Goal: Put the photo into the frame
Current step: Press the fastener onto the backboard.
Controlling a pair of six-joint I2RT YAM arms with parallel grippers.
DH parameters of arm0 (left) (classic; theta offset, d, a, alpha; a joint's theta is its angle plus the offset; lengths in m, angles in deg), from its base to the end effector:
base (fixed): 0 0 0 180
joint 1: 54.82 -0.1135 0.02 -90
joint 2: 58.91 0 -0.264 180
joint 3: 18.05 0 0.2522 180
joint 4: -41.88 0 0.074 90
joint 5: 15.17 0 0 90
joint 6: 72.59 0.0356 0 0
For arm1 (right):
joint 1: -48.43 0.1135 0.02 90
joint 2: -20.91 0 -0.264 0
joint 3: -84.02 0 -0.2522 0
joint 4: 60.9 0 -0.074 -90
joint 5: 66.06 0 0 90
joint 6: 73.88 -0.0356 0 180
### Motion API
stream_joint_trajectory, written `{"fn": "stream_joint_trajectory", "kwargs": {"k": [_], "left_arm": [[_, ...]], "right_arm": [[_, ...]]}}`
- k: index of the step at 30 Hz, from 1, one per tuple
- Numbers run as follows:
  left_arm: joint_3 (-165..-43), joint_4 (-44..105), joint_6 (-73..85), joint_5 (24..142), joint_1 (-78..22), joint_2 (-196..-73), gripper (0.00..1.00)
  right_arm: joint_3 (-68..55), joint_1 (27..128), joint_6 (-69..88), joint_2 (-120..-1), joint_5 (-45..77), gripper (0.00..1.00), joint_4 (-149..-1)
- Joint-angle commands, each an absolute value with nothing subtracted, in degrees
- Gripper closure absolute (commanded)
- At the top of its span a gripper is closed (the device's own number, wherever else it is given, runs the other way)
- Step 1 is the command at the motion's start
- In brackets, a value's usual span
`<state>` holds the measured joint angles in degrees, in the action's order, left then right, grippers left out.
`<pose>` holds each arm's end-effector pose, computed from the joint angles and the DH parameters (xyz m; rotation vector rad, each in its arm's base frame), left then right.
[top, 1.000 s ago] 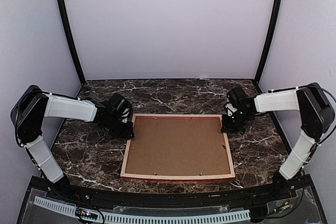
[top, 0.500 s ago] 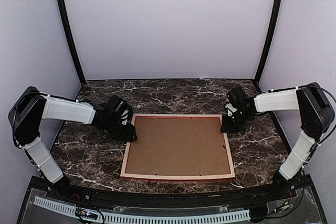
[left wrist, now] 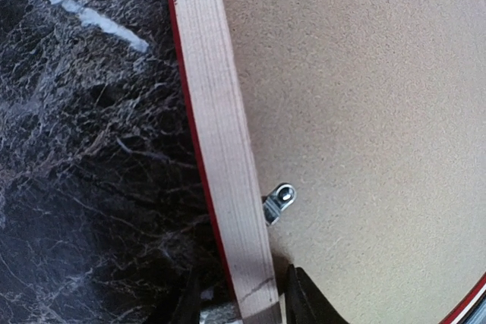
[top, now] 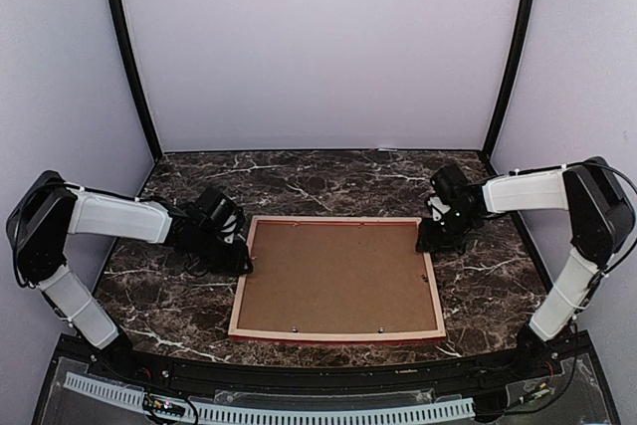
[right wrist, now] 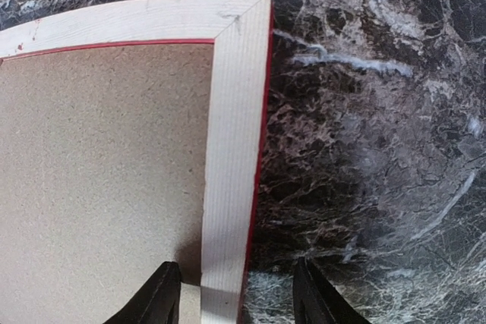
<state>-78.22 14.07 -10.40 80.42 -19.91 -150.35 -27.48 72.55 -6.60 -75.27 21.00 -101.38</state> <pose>0.2427 -0.1736 0.1526 0.2026 2.6794 -0.4987 0.2845 0.1294 0.1571 -0.0480 2.7982 0.2805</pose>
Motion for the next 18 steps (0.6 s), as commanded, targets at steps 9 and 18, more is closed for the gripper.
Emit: {"fn": "stream_joint_trajectory", "kwargs": {"k": [9, 18], "left_arm": [[-76.63, 14.66, -13.10, 80.04, -19.67, -147.77, 0.74], [-77.47, 13.68, -13.47, 78.77, -19.67, -148.23, 0.82]], "right_arm": [[-28.87, 72.69, -7.93, -70.74, 19.62, 0.46, -100.98], [-31.44, 73.73, -10.34, -71.24, 16.11, 0.39, -98.75]]}}
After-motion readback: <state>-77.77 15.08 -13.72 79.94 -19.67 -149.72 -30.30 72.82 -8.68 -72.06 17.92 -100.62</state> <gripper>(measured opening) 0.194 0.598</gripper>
